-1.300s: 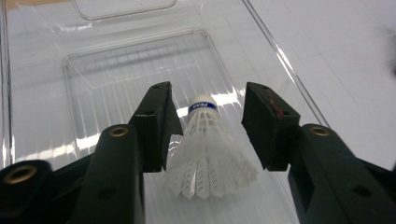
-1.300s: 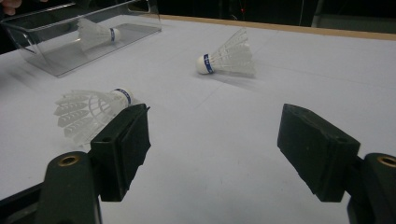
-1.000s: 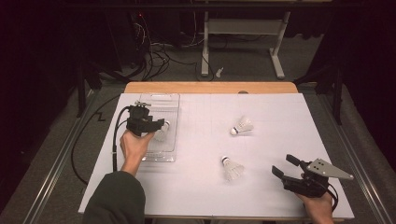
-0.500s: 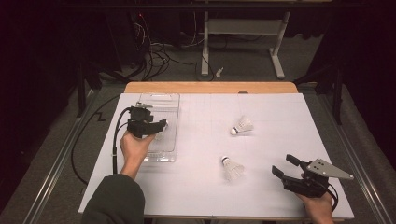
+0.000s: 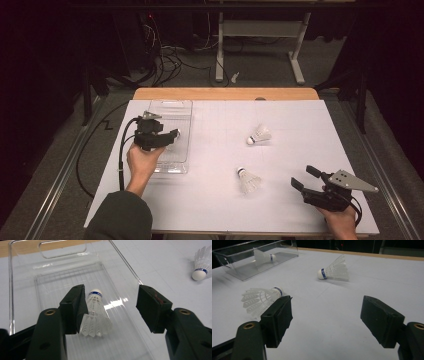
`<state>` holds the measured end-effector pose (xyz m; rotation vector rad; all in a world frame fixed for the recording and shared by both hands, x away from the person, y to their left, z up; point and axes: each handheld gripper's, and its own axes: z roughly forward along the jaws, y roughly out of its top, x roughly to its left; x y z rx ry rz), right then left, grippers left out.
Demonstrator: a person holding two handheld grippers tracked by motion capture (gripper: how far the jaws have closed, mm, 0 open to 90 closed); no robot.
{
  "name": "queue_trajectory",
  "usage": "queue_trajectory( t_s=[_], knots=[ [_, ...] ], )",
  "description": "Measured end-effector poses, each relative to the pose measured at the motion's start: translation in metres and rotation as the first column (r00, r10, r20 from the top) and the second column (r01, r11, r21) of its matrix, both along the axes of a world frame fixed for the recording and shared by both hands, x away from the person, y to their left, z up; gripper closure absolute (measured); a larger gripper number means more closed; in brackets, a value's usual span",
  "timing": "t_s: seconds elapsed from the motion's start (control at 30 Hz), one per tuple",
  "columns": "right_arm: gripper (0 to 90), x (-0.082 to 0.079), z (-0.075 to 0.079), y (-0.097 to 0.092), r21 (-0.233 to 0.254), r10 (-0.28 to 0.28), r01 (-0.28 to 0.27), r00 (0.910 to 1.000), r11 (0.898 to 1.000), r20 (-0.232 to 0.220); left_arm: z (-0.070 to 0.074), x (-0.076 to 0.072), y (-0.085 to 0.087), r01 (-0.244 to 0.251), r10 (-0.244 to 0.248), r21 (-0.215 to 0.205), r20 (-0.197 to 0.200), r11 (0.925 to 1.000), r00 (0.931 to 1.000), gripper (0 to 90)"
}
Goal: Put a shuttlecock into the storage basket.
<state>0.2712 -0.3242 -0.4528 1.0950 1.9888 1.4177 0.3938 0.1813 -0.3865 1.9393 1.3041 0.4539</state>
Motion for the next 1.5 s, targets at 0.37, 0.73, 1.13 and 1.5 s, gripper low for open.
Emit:
queue_trajectory(
  t_s=[0.37,0.73,1.13,1.5],
  knots=[
    [25.8,0.000,0.000,0.000,0.000,0.000,0.000,1.0000,1.000,0.001,0.000,-0.011,0.003,0.011,-0.010,-0.009,0.021,0.9999,0.9997,41.0],
    [25.8,0.000,0.000,0.000,0.001,0.001,-0.001,1.0000,1.000,0.001,-0.001,-0.019,0.004,0.025,-0.025,-0.014,0.033,0.9996,0.9992,40.5],
    [25.8,-0.001,0.000,0.000,0.002,0.000,0.000,1.0000,1.000,0.001,0.002,-0.029,0.004,0.040,-0.038,-0.018,0.060,0.9991,0.9975,40.5],
    [25.7,-0.001,0.000,0.000,0.007,0.001,-0.001,1.0000,1.000,0.001,0.001,-0.040,0.009,0.034,-0.032,-0.024,0.078,0.9991,0.9965,41.2]
  ],
)
